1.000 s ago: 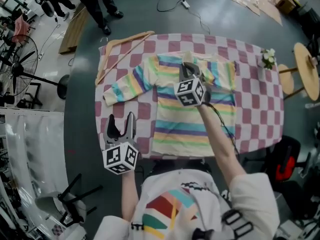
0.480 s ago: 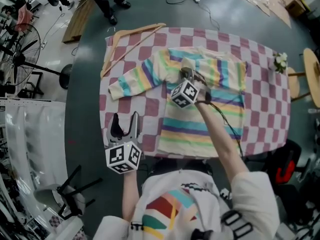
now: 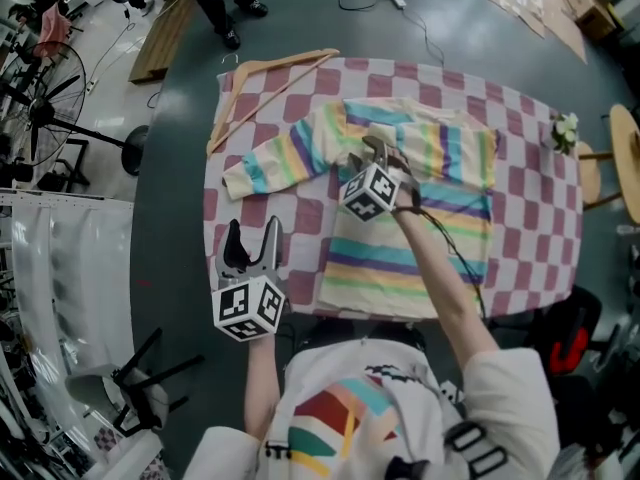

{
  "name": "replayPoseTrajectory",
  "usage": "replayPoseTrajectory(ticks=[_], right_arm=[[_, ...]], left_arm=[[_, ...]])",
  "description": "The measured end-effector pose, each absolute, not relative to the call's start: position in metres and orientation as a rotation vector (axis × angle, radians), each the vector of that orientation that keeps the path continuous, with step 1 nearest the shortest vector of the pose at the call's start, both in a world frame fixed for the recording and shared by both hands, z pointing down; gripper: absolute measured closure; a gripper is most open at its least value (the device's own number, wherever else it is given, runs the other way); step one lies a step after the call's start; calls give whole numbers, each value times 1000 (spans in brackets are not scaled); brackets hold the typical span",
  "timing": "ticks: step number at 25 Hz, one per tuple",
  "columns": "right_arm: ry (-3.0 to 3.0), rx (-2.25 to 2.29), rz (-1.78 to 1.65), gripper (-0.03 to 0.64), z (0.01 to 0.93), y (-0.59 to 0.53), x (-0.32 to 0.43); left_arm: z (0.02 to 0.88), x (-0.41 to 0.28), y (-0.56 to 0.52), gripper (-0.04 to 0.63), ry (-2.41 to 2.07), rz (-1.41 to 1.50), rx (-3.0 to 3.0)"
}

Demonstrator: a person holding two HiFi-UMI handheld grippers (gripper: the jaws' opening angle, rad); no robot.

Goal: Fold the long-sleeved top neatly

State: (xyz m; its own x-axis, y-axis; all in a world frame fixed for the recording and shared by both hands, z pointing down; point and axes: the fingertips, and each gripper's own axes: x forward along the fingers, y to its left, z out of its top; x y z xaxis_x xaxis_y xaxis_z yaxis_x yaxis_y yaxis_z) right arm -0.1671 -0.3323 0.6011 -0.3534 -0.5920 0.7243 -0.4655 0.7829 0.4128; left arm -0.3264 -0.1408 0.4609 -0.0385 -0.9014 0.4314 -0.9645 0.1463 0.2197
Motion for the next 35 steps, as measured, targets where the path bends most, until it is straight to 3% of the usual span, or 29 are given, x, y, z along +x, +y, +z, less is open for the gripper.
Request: replayPoseTrajectory(ticks=[9, 19, 35], right_arm=[[-2282, 686, -346, 462, 513, -266, -279], [-2237, 290, -552, 462, 575, -175, -409], [-2063, 212, -576, 543, 632, -173, -447]], left_arm=[[441, -352, -132, 281, -2038, 70, 1736], [456, -432, -38, 281, -2225, -24, 1418], [480, -469, 11, 281, -2270, -57, 1255]])
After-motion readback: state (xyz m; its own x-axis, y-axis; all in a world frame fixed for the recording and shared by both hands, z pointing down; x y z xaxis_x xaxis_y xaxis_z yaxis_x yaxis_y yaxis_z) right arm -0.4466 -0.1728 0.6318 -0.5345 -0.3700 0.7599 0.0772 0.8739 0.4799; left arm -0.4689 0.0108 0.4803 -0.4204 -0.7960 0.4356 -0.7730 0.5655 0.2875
